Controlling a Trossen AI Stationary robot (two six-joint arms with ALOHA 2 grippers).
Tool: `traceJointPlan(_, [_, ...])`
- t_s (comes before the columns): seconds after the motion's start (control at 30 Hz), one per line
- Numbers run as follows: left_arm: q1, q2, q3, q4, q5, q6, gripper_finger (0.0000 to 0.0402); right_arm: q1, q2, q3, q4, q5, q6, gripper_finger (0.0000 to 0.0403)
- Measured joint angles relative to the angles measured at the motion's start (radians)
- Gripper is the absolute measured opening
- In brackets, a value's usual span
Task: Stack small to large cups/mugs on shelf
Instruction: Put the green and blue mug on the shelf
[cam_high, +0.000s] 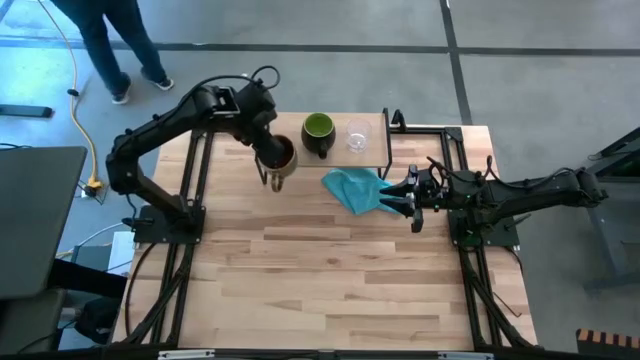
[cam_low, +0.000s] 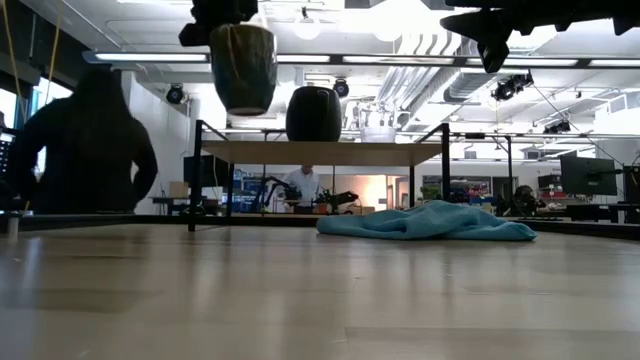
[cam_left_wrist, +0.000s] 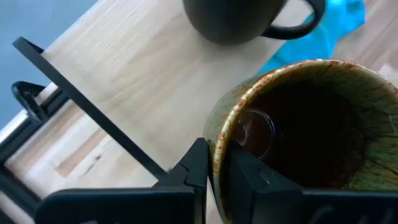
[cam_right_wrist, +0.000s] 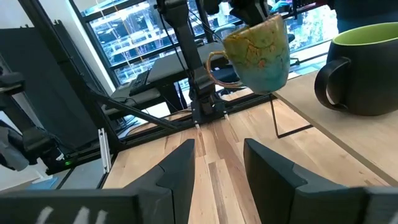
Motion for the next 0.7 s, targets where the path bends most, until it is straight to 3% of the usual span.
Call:
traceJointPlan(0.53, [0.106, 0.178, 0.244, -0.106, 0.008, 0.210, 0.0017, 0.000, 0.000, 0.000, -0.008, 0.000, 0.047, 0.0128])
traceJointPlan(0.7, [0.150, 0.196, 0.265, -0.125, 0.008, 0.243, 0.0017, 0.000, 0.000, 0.000, -0.008, 0.000, 0.047, 0.0128])
